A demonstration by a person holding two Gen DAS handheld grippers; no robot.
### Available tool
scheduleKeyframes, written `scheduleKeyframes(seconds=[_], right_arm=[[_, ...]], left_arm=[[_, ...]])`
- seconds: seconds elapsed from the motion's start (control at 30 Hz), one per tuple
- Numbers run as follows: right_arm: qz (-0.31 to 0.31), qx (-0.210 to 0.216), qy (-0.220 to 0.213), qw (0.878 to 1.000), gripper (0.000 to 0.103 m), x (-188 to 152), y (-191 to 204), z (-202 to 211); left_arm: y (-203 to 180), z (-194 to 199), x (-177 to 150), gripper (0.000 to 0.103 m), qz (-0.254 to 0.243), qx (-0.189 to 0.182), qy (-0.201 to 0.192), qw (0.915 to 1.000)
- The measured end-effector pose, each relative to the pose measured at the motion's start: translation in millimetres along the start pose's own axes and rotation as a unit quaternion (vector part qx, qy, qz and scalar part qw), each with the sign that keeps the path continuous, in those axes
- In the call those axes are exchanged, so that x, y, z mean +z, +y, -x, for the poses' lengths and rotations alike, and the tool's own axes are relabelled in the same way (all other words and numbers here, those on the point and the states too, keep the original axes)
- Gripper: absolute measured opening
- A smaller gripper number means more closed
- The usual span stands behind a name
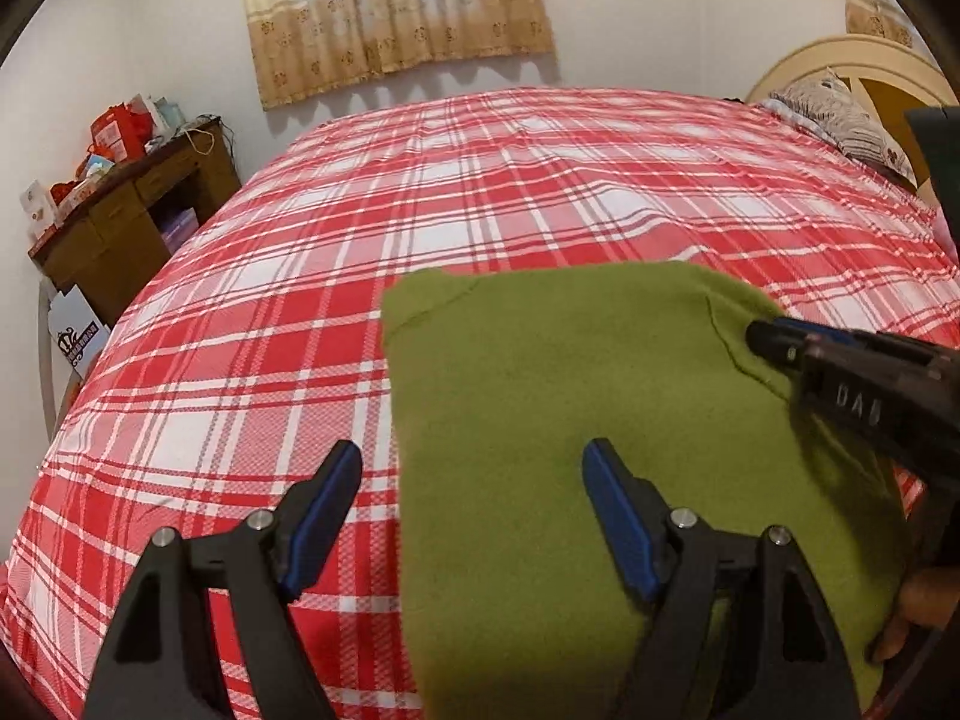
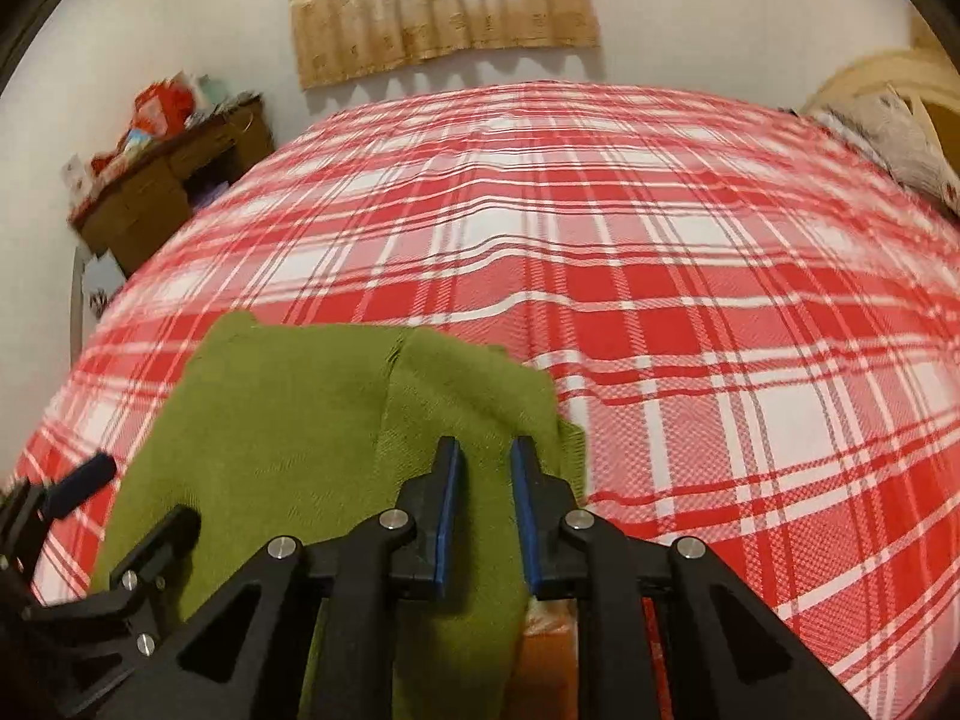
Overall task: Fold small clothes
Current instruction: 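Smooth the folded sweater edge with the right tool, then grasp the striped sleeve side with the right tool while the left tool grasps the green body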
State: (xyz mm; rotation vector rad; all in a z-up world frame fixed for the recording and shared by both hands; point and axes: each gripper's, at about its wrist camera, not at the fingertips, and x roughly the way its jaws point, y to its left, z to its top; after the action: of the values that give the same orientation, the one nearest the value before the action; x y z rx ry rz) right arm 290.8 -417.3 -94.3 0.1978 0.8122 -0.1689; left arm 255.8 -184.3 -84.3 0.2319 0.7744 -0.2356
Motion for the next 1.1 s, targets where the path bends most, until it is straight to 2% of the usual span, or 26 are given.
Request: scheduleKeyframes(seconds=[0.1,0.13,0.17,0.2,0.27,0.37,0.43,0.53,0.6,0.67,0.73,0.77,0.8,0.83,0.87,0.9,0.93,0.97,1.1], right_arm=[[-0.029,0.002,-0.002,1.000,0.017,-0.7,-11.7,1.7],[-0.035,-0.016,0.000,0.999,0.021,-2.0,-14.9,2.1],[-0.048,-0.028,0.004,0.998,0.041,-3.8,-20.7,2.0],[-0.074,-0.022,0.005,0.997,0.050,-6.0,-30.7,3.1],[-0.128,0.025,0.011,0.991,0.052,-13.8,-51.7,6.3],[-0.181,0.106,0.007,0.978,0.052,-31.3,-77.6,21.0],[-0.202,0.129,-0.008,0.971,0.052,-45.0,-92.7,39.1],[-0.221,0.160,-0.029,0.961,0.056,-59.4,-105.5,59.6],[-0.226,0.183,-0.022,0.956,0.064,-63.4,-104.2,61.5],[-0.204,0.201,-0.002,0.958,0.064,-62.9,-92.1,56.2],[-0.168,0.198,0.015,0.966,0.065,-61.3,-76.4,48.4],[-0.148,0.195,0.028,0.969,0.065,-62.1,-67.9,42.0],[-0.137,0.192,0.036,0.971,0.066,-66.0,-63.7,37.4],[-0.126,0.187,0.023,0.974,0.067,-69.2,-59.0,38.8],[-0.114,0.192,0.020,0.975,0.067,-69.8,-54.2,40.8],[-0.105,0.204,0.026,0.973,0.067,-69.8,-51.0,40.5],[-0.095,0.226,0.031,0.969,0.069,-70.5,-46.7,41.0],[-0.081,0.227,0.030,0.970,0.069,-71.4,-41.9,43.4],[-0.016,0.195,0.023,0.980,0.069,-73.9,-22.3,45.3]], left_arm=[[-3.3,0.8,1.6,0.079,-0.014,0.003,0.002,0.9999],[-4.7,1.2,1.9,0.079,-0.021,0.006,0.001,0.9998],[-6.5,2.0,1.6,0.080,-0.029,0.008,-0.001,0.9995],[-7.8,3.1,1.4,0.081,-0.038,0.011,-0.002,0.9992],[-4.2,8.3,1.9,0.082,-0.045,0.001,-0.003,0.9990],[16.3,20.8,1.1,0.082,-0.005,-0.049,-0.009,0.9987],[28.3,25.1,0.7,0.082,0.024,-0.084,-0.012,0.9961],[44.6,25.7,-0.1,0.083,0.079,-0.151,-0.012,0.9853],[43.8,16.5,-3.4,0.083,0.103,-0.189,0.009,0.9766],[34.3,4.6,-9.7,0.083,0.101,-0.196,0.036,0.9748],[21.9,-1.2,-18.3,0.086,0.078,-0.168,0.039,0.9819],[20.3,-1.9,-21.0,0.088,0.078,-0.171,0.037,0.9815],[21.9,-3.9,-23.0,0.088,0.086,-0.180,0.041,0.9791],[25.9,-7.2,-24.4,0.088,0.098,-0.193,0.050,0.9749],[32.3,-13.3,-25.9,0.088,0.121,-0.219,0.065,0.9660],[37.0,-14.8,-26.5,0.088,0.129,-0.231,0.065,0.9623],[37.8,-14.0,-27.4,0.088,0.122,-0.238,0.063,0.9615],[36.3,-11.4,-29.1,0.088,0.110,-0.239,0.059,0.9630],[31.5,-9.9,-29.8,0.089,0.105,-0.236,0.055,0.9645]])
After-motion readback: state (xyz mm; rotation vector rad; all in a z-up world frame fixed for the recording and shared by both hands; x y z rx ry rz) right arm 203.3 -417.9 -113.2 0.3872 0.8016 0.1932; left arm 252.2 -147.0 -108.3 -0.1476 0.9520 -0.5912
